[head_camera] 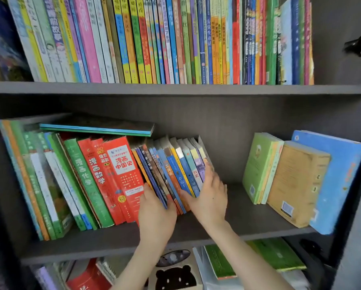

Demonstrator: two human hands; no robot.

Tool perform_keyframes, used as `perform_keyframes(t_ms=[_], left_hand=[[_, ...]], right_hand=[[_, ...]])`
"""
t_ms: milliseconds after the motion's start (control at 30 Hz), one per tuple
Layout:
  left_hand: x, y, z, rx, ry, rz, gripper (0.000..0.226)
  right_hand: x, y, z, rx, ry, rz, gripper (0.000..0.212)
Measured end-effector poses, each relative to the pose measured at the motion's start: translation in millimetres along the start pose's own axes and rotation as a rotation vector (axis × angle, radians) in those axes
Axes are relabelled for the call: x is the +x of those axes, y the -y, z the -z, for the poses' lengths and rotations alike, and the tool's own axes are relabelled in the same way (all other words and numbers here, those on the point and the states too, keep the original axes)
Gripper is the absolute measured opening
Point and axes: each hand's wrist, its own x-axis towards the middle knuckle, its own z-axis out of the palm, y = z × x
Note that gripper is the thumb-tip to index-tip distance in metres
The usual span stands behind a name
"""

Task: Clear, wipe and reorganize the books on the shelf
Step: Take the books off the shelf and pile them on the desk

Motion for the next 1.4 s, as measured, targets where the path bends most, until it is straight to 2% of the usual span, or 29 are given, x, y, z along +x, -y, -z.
perform_keyframes(t_ms=[233,367,433,567,667,733,800,967,1133,1400], left_hand=[[8,-10,-36,-0.054,-0.138,0.038,0.080],[14,-16,-48,-0.162,-0.247,0.028,0.062],[17,-17,-55,-0.160,-0.246,0.033,0.063],[21,-25,-76,-0.151,-0.238,0.014,0.081],[29,-34,-97,-0.169,-0.258,-0.005,0.100],[39,-46,-112,-0.113,-0.300,0.001,0.112],[47,-61,-125,-0.007,-0.341,0.039,0.119],[56,-65,-145,0.219,-0.491,-0.038,0.120],[65,-63,-150,0.269,-0.558,-0.072,0.120],[74,-68,-140,0.232,-0.648,0.150,0.128]], right_hand=[[21,-15,-24,0.127,-0.019,0.025,0.098],[27,-35,-20,0.160,-0.034,0.011,0.093],[30,-51,-16,0.177,-0.052,-0.011,0.092],[44,-81,-10,0.290,-0.110,-0.136,0.100],[54,-90,-13,0.379,-0.120,-0.196,0.115],[55,-89,-14,0.410,-0.104,-0.191,0.123],[55,-88,-17,0.441,-0.093,-0.168,0.119],[63,-95,-21,0.570,-0.123,-0.186,0.112],[66,-98,-22,0.519,-0.104,-0.173,0.116],[68,-91,-28,0.351,-0.163,-0.187,0.125]])
